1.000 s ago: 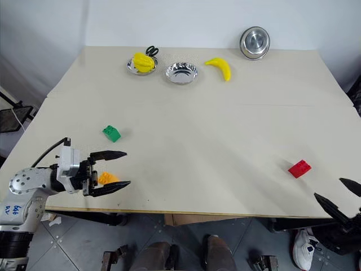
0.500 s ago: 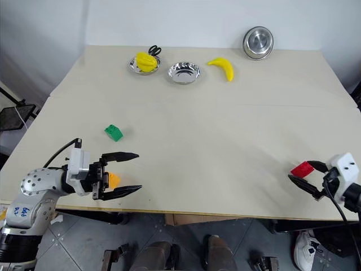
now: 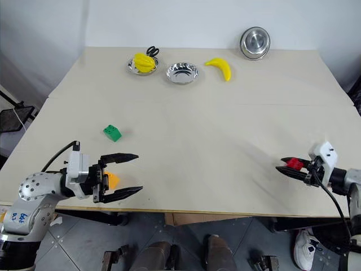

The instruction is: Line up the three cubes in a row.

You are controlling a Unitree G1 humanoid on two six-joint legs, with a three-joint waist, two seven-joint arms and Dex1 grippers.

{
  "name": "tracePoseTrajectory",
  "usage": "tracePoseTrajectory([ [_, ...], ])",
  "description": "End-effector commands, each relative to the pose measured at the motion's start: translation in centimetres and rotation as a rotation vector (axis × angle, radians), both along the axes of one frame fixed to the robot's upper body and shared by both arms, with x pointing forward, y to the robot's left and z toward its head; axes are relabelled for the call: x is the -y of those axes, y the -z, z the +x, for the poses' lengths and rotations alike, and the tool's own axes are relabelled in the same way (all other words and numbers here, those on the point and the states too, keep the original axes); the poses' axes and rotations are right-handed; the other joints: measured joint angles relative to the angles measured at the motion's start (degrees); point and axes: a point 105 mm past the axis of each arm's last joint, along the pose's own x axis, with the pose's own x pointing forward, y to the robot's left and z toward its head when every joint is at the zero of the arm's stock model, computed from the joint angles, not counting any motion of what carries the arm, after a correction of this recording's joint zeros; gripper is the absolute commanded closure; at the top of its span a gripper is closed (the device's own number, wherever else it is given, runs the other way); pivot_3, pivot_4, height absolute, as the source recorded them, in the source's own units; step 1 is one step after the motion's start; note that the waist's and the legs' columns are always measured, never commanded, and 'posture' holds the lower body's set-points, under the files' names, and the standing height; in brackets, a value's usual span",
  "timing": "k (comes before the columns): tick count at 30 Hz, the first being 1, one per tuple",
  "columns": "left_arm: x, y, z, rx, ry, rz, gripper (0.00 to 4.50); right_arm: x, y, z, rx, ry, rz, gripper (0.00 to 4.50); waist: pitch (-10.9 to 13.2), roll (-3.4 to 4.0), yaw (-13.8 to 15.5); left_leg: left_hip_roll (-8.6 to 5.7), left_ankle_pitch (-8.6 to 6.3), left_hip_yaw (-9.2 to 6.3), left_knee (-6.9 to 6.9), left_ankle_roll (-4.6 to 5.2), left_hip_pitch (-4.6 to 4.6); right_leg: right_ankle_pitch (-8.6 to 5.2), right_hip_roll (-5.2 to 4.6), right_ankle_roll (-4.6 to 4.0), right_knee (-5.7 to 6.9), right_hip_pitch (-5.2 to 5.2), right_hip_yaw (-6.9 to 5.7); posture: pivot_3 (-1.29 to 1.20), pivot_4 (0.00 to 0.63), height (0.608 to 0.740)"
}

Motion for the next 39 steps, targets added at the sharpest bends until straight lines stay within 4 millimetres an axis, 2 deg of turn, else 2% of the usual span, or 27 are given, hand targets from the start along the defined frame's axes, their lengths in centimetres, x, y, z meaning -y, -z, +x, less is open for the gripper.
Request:
tracePoseTrajectory([
  [1, -0.7, -0.8, -0.1, 0.042, -0.028, 0.008, 0.00, -5.2, -2.9, 2.0, 0.044, -0.308, -0.077, 2.95, 0.1, 0.10, -1.1, 0.00, 0.00, 0.04, 0.04, 0.00, 0.00, 0.00, 0.00, 0.00, 0.00, 0.00, 0.02, 0.00, 0.150, 0.740],
  [4, -0.9, -0.7, 0.0, 0.042, -0.038, 0.008, 0.00, -8.4, -3.2, 3.6, 0.048, -0.431, -0.108, 2.95, 0.1, 0.07, -1.8, 0.02, 0.04, 0.02, 0.02, -0.09, 0.07, 0.01, 0.00, -0.06, 0.11, -0.02, -0.06, 0.00, 0.150, 0.740],
  [7, -0.8, -0.8, -0.3, 0.045, -0.049, 0.006, 0.00, -11.1, -2.8, 4.8, 0.046, -0.517, -0.132, 2.95, 0.1, 0.05, -1.2, 0.03, 0.01, -0.12, 0.00, -0.17, 0.00, 0.01, -0.01, -0.06, 0.21, -0.13, -0.18, 0.00, 0.150, 0.740],
  [10, -0.9, -0.9, -0.7, 0.047, -0.064, 0.007, 0.00, -12.6, -2.0, 5.2, 0.029, -0.567, -0.155, 2.95, 0.1, 0.05, -0.6, 0.03, -0.02, -0.14, 0.02, -0.15, -0.17, 0.02, 0.00, -0.05, 0.15, -0.27, -0.20, 0.00, 0.150, 0.740],
  [19, -1.5, -1.2, -1.6, 0.048, -0.112, 0.013, 0.00, -12.6, -0.4, 5.5, -0.023, -0.571, -0.175, 2.95, 0.1, 0.06, -0.7, 0.01, -0.16, -0.16, 0.08, 0.05, -0.33, 0.04, 0.00, -0.01, -0.07, -0.25, -0.25, 0.00, 0.150, 0.740],
  [29, -1.9, -1.6, -1.5, 0.059, -0.124, 0.030, 0.00, -12.8, 0.0, 5.7, 0.007, -0.567, -0.163, 2.95, 0.1, 0.06, -0.9, 0.03, -0.03, -0.14, 0.11, -0.17, -0.25, 0.04, 0.00, -0.01, 0.06, -0.25, -0.25, 0.00, 0.150, 0.740],
  [30, -2.0, -1.7, -1.4, 0.059, -0.124, 0.031, 0.00, -12.9, 0.0, 5.7, -0.011, -0.561, -0.158, 2.39, 0.1, 0.06, -0.9, 0.03, -0.03, -0.14, 0.11, -0.17, -0.25, 0.04, 0.00, -0.01, 0.06, -0.25, -0.25, 0.00, 0.150, 0.740],
  [32, -2.1, -1.7, -1.4, 0.060, -0.125, 0.035, 0.00, -13.0, 0.0, 5.8, -0.005, -0.570, -0.166, 2.04, 0.1, 0.06, -0.8, 0.03, -0.03, -0.14, 0.11, -0.17, -0.25, 0.04, 0.00, -0.01, 0.06, -0.25, -0.25, 0.00, 0.150, 0.740],
  [34, -2.2, -1.8, -1.3, 0.061, -0.125, 0.041, 0.00, -13.2, -0.2, 5.8, 0.013, -0.582, -0.175, 1.30, 0.1, 0.06, -0.8, 0.02, -0.03, -0.14, 0.11, -0.17, -0.25, 0.04, 0.00, -0.01, 0.06, -0.25, -0.25, 0.00, 0.150, 0.740],
  [35, -2.4, -1.8, -1.2, 0.065, -0.130, 0.043, 0.00, -13.3, -0.5, 5.9, 0.031, -0.587, -0.173, 1.12, 0.1, 0.06, -0.8, 0.03, -0.03, -0.15, 0.11, -0.17, -0.25, 0.04, 0.00, -0.01, 0.06, -0.25, -0.25, 0.00, 0.150, 0.740],
  [38, -2.8, -2.0, -1.0, 0.082, -0.159, 0.040, 0.00, -13.6, -1.4, 6.1, 0.067, -0.587, -0.158, 0.18, 0.1, 0.06, -0.9, 0.03, -0.03, -0.14, 0.11, -0.17, -0.25, 0.04, 0.00, -0.01, 0.06, -0.25, -0.25, 0.00, 0.150, 0.740],
  [39, -3.1, -2.0, -1.0, 0.087, -0.179, 0.035, 0.00, -13.7, -1.8, 6.2, 0.083, -0.589, -0.152, 0.03, 0.1, 0.06, -0.9, 0.03, -0.03, -0.14, 0.11, -0.17, -0.25, 0.04, 0.00, -0.01, 0.06, -0.25, -0.25, 0.00, 0.150, 0.740],
])
